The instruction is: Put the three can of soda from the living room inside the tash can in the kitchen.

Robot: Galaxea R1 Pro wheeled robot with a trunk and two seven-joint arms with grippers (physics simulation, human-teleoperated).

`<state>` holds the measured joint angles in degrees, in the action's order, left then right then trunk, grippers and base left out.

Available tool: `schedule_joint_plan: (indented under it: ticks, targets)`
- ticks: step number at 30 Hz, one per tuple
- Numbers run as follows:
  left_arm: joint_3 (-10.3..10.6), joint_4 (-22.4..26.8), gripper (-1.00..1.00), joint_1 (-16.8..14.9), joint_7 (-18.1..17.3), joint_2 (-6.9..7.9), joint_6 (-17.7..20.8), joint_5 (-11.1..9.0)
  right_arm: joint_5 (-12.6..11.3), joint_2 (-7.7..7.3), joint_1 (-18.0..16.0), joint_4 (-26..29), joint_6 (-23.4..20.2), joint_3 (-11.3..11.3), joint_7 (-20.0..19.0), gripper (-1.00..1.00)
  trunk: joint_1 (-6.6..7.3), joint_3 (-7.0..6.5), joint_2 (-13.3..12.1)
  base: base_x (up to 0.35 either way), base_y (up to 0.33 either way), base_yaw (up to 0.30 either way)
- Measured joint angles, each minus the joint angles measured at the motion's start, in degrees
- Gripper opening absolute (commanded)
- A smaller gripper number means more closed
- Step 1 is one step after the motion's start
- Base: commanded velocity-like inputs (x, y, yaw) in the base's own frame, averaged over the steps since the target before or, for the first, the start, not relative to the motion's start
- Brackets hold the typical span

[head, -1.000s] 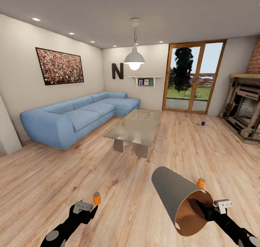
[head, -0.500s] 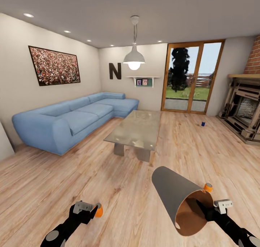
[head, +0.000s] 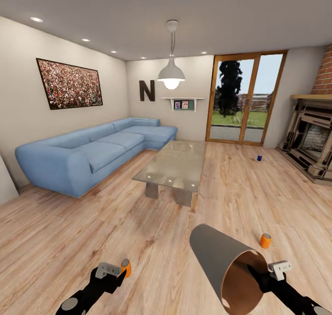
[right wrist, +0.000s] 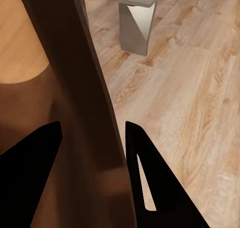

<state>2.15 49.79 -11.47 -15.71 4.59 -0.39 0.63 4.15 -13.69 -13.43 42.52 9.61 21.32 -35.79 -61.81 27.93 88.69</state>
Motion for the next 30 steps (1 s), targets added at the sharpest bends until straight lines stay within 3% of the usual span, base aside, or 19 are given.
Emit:
schedule_joint_plan:
  ticks: [7, 14, 18, 19, 21, 22, 24, 30]
  targets:
    - [0.0, 0.3, 1.00, 0.2, -0.1, 0.17, -0.3, 0.0, 0.9, 0.03, 0.3, -0.4, 0.3, 0.3, -0.1, -1.00, 0.00, 0.00, 0.0, 0.011, 0.003, 0.000]
    - [-0.7, -1.9, 1.00, 0.8, -0.7, 0.47, -2.2, -0.2, 3.6, 2.15, 2.5, -1.3, 2.7, 1.3, -0.2, -1.00, 0.00, 0.00, 0.0, 0.240, 0.070, 0.000]
    - [-0.8, -3.0, 1.00, 0.9, -0.8, 0.50, -2.4, -0.2, 4.2, 2.34, 2.7, -1.3, 4.0, 1.7, -0.1, -1.00, 0.00, 0.00, 0.0, 0.296, 0.087, 0.000]
    - [-0.8, -3.0, 1.00, 0.9, -0.8, 0.50, -2.4, -0.2, 3.1, 2.37, 2.7, -1.3, 4.7, 1.6, -0.1, -1.00, 0.00, 0.00, 0.0, 0.304, 0.089, 0.000]
    - [-0.8, -3.1, 1.00, 0.9, -0.8, 0.50, -2.4, -0.2, -2.5, 2.41, 2.7, -1.3, 4.8, 1.8, 0.0, -1.00, 0.00, -0.01, 0.0, 0.306, 0.089, 0.000]
    - [-0.8, -3.1, 1.00, 0.9, -0.8, 0.49, -2.4, -0.2, -3.5, 2.39, 2.6, -1.2, 4.5, 2.3, 0.1, -1.00, 0.00, -0.02, 0.0, 0.309, 0.087, 0.000]
    - [-0.8, -3.1, 1.00, 0.9, -0.8, 0.47, -2.4, -0.2, -1.9, 2.41, 2.8, -1.4, 4.9, 1.6, -0.1, -1.00, 0.00, 0.01, 0.0, 0.312, 0.068, 0.000]
    - [-0.6, -3.1, 1.00, 0.9, -0.8, 0.44, -2.4, -0.2, -2.5, 2.35, 2.7, -1.3, 4.8, 1.8, 0.0, -1.00, 0.00, 0.00, 0.0, 0.317, 0.022, 0.000]
